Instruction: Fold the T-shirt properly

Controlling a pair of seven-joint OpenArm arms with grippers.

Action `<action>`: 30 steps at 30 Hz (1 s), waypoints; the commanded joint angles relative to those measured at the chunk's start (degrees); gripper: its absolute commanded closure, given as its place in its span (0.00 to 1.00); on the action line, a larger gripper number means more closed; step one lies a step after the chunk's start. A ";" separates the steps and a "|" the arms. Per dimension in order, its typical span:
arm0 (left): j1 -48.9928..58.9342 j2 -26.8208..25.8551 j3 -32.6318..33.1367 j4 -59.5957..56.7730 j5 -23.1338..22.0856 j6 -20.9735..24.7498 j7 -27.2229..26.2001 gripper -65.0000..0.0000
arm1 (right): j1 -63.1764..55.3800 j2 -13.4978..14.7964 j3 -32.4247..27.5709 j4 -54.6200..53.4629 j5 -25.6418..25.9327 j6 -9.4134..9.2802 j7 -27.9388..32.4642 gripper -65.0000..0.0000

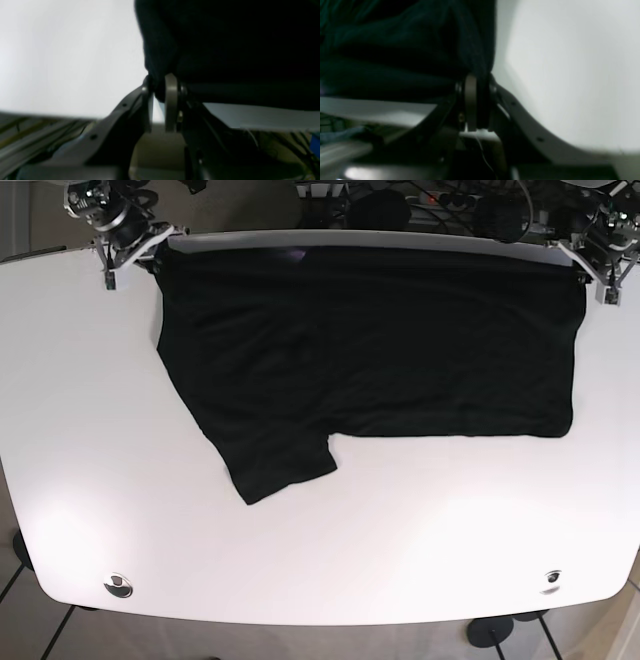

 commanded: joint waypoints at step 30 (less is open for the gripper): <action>-15.24 -1.25 14.37 13.13 5.65 0.60 -0.54 0.49 | 27.69 -0.85 -8.30 0.70 -15.68 -0.28 -6.22 0.16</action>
